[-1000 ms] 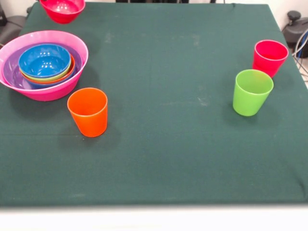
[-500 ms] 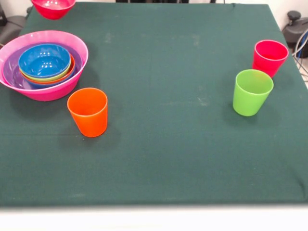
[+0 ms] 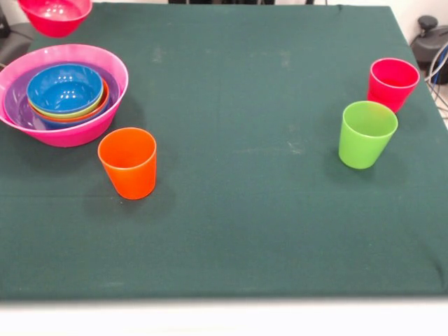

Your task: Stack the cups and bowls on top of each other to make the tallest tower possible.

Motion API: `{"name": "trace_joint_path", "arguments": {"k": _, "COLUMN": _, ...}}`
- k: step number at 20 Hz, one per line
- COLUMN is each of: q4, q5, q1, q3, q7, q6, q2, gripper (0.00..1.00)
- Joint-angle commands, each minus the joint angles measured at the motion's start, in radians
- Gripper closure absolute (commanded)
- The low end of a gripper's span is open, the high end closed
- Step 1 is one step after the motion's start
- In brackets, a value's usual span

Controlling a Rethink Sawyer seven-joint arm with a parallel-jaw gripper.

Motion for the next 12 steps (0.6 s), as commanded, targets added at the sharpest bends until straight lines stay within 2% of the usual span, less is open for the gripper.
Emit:
{"name": "trace_joint_path", "arguments": {"k": 1, "q4": -0.128, "q5": -0.086, "q1": 0.052, "q3": 0.071, "q7": -0.383, "q6": 0.052, "q2": 0.063, "gripper": 1.00}}
{"name": "trace_joint_path", "arguments": {"k": 7, "q4": -0.180, "q5": -0.087, "q1": 0.081, "q3": 0.075, "q7": -0.376, "q6": 0.106, "q2": 0.069, "gripper": 1.00}}
{"name": "trace_joint_path", "arguments": {"k": 12, "q4": -0.182, "q5": -0.082, "q1": 0.094, "q3": 0.073, "q7": -0.362, "q6": 0.105, "q2": 0.066, "gripper": 1.00}}
